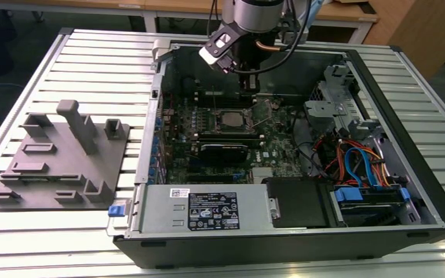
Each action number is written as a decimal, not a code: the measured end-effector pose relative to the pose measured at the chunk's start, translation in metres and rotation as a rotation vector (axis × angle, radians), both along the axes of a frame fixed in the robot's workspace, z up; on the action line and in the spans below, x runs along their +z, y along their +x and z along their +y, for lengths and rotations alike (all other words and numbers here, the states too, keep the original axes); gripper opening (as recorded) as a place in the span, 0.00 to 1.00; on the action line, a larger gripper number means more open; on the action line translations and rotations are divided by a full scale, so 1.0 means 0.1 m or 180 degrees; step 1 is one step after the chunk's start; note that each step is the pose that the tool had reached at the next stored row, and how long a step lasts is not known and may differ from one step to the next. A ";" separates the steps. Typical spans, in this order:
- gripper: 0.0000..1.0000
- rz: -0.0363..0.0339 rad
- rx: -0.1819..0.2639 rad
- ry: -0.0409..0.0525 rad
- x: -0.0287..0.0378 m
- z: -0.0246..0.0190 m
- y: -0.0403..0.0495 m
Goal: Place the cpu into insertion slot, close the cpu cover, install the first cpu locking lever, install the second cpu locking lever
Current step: 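Close the cpu cover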
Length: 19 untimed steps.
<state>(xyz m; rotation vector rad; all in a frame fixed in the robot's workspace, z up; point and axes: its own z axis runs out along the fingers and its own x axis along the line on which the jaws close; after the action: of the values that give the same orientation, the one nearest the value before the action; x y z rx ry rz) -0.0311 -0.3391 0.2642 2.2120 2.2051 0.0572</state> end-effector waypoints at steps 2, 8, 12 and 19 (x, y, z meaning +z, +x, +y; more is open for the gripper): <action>0.10 0.0000 -0.0001 0.0000 0.000 0.000 0.018; 0.10 0.0000 -0.0001 0.0001 -0.001 0.000 0.127; 0.10 0.0014 -0.0001 0.0000 -0.008 0.000 0.232; 0.10 0.0029 -0.0001 0.0000 -0.010 0.000 0.282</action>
<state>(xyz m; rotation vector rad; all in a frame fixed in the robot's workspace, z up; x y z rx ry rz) -0.0029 -0.3391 0.2632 2.2171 2.2095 0.0472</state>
